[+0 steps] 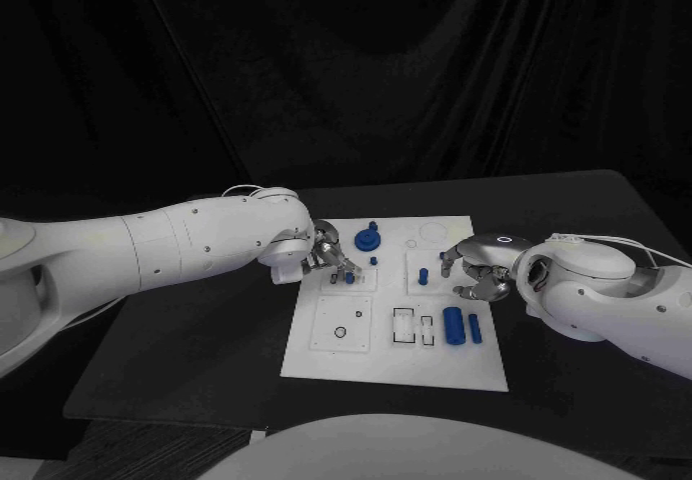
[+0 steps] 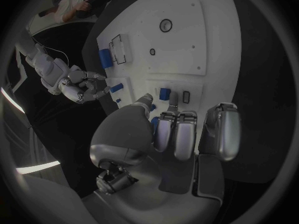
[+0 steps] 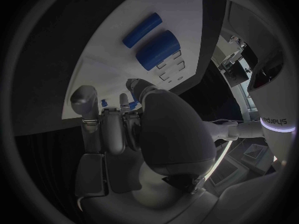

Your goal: Assemble the parts on the task board

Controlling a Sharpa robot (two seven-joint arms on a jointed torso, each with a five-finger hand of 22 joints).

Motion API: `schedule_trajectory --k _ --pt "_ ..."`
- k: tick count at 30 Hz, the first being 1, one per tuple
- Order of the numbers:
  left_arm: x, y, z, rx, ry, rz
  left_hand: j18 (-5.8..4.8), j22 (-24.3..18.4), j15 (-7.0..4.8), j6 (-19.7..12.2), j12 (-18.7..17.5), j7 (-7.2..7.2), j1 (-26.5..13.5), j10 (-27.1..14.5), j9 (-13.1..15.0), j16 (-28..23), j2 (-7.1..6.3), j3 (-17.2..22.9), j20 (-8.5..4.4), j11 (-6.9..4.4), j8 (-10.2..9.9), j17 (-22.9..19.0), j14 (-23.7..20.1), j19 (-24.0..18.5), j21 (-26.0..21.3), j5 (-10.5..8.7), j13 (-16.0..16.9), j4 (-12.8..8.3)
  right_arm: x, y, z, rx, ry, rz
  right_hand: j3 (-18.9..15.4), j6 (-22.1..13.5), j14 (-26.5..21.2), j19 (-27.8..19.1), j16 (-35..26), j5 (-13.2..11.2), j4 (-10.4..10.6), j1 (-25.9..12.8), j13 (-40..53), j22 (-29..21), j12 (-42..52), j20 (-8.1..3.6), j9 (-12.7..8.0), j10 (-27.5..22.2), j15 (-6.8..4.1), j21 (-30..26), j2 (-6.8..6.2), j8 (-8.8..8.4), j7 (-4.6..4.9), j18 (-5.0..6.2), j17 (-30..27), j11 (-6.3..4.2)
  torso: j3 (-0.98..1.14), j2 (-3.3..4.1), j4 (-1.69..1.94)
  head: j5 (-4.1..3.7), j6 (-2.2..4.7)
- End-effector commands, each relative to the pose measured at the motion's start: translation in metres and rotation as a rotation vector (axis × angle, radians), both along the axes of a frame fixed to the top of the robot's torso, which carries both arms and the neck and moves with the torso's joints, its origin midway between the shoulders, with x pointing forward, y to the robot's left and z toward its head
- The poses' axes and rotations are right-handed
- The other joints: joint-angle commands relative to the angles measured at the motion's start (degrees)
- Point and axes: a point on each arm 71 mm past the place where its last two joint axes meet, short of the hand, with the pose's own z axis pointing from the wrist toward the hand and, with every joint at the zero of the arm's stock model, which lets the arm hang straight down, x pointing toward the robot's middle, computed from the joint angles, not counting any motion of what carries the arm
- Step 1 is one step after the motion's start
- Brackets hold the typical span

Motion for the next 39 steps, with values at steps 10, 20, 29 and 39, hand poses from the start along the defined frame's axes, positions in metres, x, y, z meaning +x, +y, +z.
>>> schedule_trajectory --k 10,20,29,39 --pt "0.0034 -0.0009 -0.0059 0.012 0.017 -0.004 1.85 12.37 0.42 0.33 -0.65 -0.23 1.31 0.00 -0.98 0.59 -0.47 1.25 0.14 0.64 -0.50 15.15 6.65 0.13 -0.85 0.52 11.75 -1.36 -0.0006 -0.0003 -0.0015 -0.009 0.004 -0.008 1.39 0.46 2.05 -0.31 -0.84 1.04 0.34 0.22 10.72 6.28 -1.22 0.18 -0.65 -0.83 0.13 -0.92 -0.03 0.94 0.20 0.37 10.26 0.34 0.00 0.08 -0.18 0.02 0.00" --pt "0.0019 -0.0026 -0.0091 0.019 0.034 -0.014 1.84 12.40 -0.01 2.27 -0.49 -0.96 2.84 0.22 -1.29 0.59 -0.47 1.91 -0.15 0.07 1.04 15.15 6.65 0.21 -0.75 0.94 11.80 -2.72 -0.0008 0.0001 -0.0019 -0.010 0.005 -0.007 1.39 0.46 2.05 -0.31 -0.84 1.04 0.34 0.22 10.72 6.28 -1.22 0.18 -0.65 -0.83 0.13 -0.92 -0.03 0.94 0.20 0.37 10.26 0.34 0.04 0.00 -0.19 0.01 0.00" --pt "0.0011 -0.0030 -0.0100 0.019 0.039 -0.019 1.83 12.42 -0.39 3.32 -0.46 -1.51 3.04 0.25 -0.61 0.59 -0.56 1.98 -0.49 -0.38 2.85 15.15 6.65 0.28 -0.68 0.87 11.76 -3.17 -0.0008 0.0002 -0.0023 -0.011 0.006 -0.008 1.44 0.49 2.01 -0.39 -0.89 1.05 0.34 0.18 10.69 6.25 -1.25 0.20 -0.67 -0.89 0.16 -1.05 0.00 0.98 0.21 0.39 10.23 0.37 0.04 0.01 -0.20 -0.02 0.00" --pt "0.0023 -0.0043 -0.0106 0.007 0.029 -0.017 1.82 12.42 -0.86 3.26 -0.47 -2.08 4.40 0.25 0.32 0.59 -0.29 2.83 -0.95 -0.91 4.69 15.15 6.65 0.31 -0.67 1.21 11.70 -4.42 -0.0008 0.0003 -0.0027 -0.013 0.008 -0.009 1.50 0.54 1.99 -0.48 -0.90 1.07 0.33 0.15 10.68 6.21 -1.25 0.22 -0.69 -0.91 0.18 -1.22 0.05 1.02 0.23 0.42 10.22 0.41 0.06 0.03 -0.14 -0.02 0.00"
